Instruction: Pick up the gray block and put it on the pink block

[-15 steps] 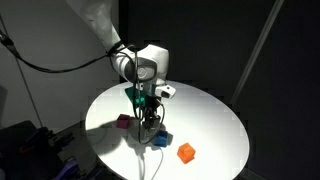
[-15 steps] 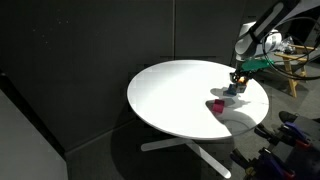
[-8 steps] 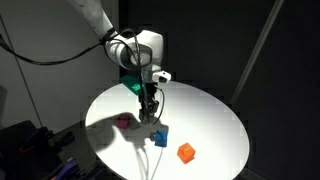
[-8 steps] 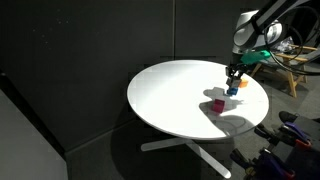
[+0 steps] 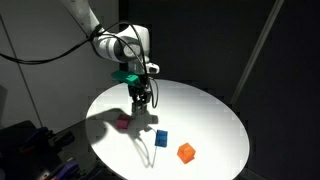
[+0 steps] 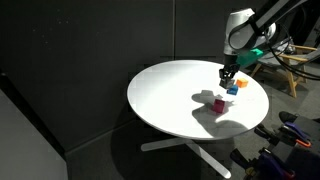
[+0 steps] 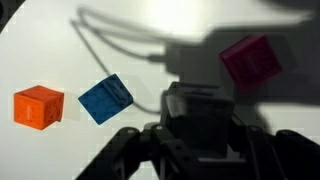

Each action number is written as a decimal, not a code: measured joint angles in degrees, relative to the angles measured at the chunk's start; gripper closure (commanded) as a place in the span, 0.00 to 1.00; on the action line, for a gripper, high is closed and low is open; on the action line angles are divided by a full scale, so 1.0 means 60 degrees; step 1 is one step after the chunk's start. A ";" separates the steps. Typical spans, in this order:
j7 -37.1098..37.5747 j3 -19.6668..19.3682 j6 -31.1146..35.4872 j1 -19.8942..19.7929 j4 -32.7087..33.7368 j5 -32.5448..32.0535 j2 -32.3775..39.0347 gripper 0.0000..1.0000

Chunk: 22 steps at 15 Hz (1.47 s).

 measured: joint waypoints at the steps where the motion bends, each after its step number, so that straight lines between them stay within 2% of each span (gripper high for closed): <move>1: -0.0046 0.0070 0.0000 0.0055 -0.0066 -0.0106 -0.0042 0.73; 8: -0.1104 0.0446 -0.0009 0.0224 -0.0744 -0.0506 -0.0482 0.73; 9: -0.1314 0.0469 -0.0019 0.0223 -0.0843 -0.0506 -0.0567 0.48; 17: -0.1673 0.0479 -0.0063 0.0216 -0.1044 -0.0506 -0.0767 0.48; 18: -0.1674 0.0479 -0.0063 0.0216 -0.1045 -0.0506 -0.0767 0.73; 22: -0.1673 0.0492 -0.0021 0.0216 -0.1049 -0.0506 -0.0754 0.73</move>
